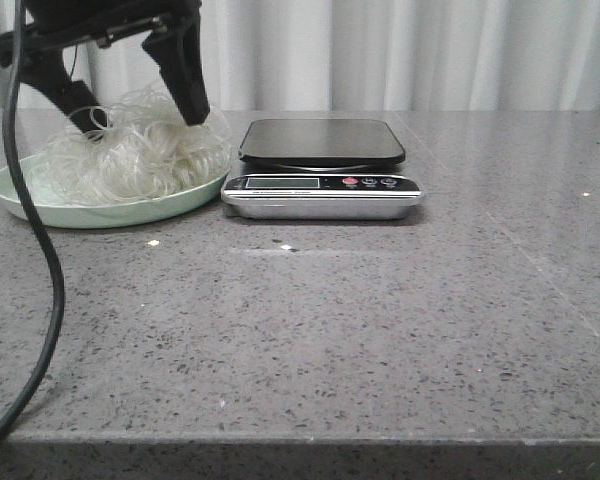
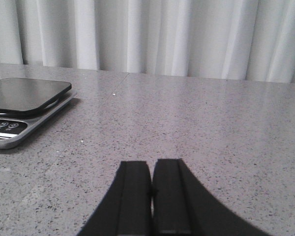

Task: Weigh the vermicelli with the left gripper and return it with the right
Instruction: 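Lower the left gripper onto the vermicelli on the green plate and grasp it, then carry the vermicelli with the left gripper onto the scale and release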

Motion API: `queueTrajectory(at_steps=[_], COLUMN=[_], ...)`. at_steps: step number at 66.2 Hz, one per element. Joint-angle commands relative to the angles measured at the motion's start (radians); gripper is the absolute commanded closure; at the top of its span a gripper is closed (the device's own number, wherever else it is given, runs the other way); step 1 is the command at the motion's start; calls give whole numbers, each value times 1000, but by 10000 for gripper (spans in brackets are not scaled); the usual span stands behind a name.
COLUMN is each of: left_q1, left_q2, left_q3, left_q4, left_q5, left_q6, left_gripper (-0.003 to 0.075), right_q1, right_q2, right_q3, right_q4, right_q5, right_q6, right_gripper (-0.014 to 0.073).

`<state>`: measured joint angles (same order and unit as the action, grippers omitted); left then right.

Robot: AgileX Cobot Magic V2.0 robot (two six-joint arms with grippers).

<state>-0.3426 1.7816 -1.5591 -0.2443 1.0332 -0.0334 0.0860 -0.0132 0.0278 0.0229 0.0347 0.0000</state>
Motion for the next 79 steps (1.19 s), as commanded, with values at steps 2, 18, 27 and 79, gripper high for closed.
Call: queueTrajectory(at_steps=[2,18,27,79], left_q1=[12,12,12,-202], left_q2=[-26,24,28,43], left_q3=[-37,-37,-54,-498], left_q4=[-17,6,6,0], left_q5=[33,112,116,-109], left_q6=[-26,-26,10,10], left_gripper=[52,362,584,594], right_q1=[-5,-5,-5,-4], right_q2=[-15,-15,-15,-15], right_q3=[-7,-7,-7,-7], right_q4=[2,2,2,2], right_q5=[-75,-75,-75,-75], right_q6=[-6,-6,-6,-6], right_gripper=[414,414,414,414])
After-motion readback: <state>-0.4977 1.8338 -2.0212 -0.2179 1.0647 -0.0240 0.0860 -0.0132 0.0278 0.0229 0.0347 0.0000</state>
